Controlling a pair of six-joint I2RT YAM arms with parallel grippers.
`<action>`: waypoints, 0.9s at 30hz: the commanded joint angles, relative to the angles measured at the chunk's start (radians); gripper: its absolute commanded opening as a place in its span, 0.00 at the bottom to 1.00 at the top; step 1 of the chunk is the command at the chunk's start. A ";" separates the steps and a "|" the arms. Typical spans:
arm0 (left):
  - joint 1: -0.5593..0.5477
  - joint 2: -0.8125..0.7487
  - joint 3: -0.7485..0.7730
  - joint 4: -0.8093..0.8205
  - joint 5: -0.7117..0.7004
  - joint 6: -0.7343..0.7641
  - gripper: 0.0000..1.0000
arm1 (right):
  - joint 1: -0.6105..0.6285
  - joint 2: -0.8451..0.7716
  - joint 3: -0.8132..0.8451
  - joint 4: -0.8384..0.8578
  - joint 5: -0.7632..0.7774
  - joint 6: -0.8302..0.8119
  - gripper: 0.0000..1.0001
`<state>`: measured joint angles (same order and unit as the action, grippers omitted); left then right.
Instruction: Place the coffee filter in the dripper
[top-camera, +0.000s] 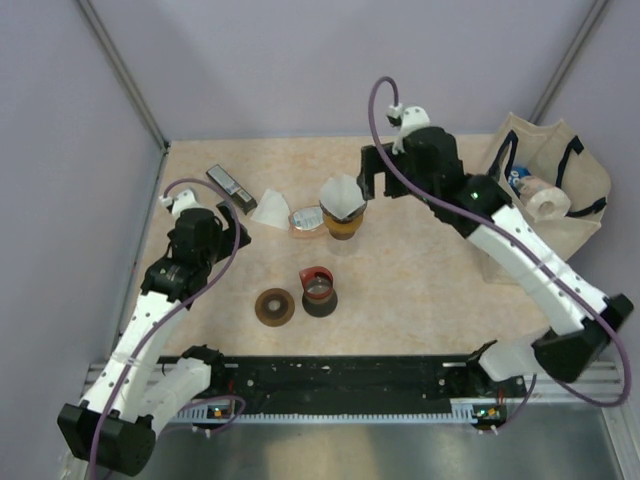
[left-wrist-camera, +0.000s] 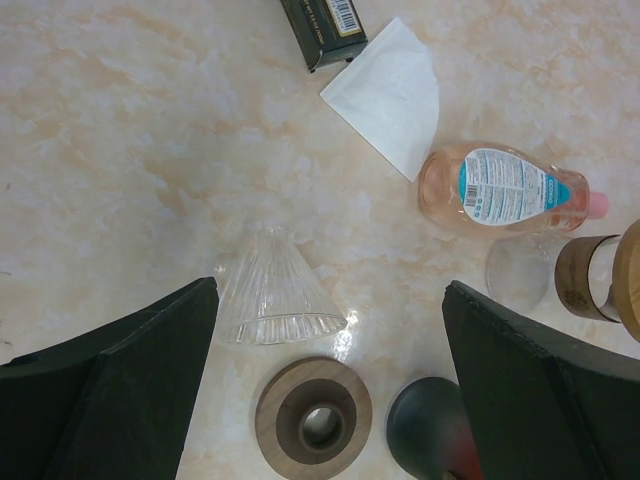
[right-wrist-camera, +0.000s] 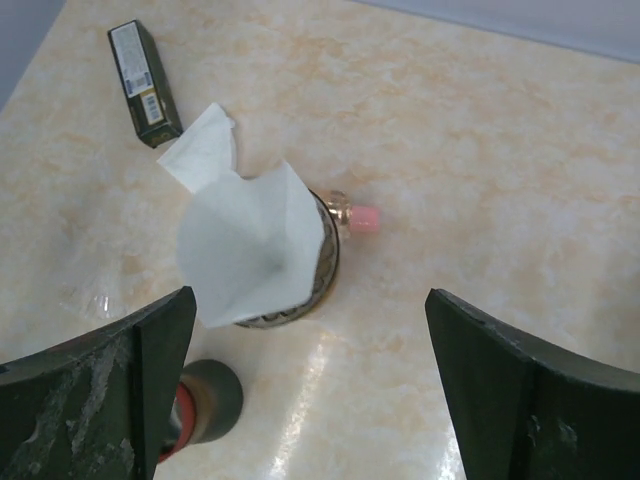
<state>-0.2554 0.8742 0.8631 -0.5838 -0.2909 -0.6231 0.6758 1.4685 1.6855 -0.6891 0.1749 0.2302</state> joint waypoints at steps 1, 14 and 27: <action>0.005 -0.021 -0.006 0.025 0.009 -0.015 0.99 | -0.016 -0.222 -0.278 0.255 0.142 0.032 0.99; 0.005 0.075 0.010 -0.054 0.055 -0.041 0.99 | -0.022 -0.715 -0.866 0.450 0.212 0.087 0.99; 0.001 -0.033 -0.109 -0.242 0.264 -0.127 0.99 | -0.019 -0.769 -0.977 0.407 0.107 0.043 0.98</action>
<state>-0.2554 0.9154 0.8429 -0.7883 -0.1699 -0.7052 0.6628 0.7197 0.7166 -0.2989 0.3004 0.2882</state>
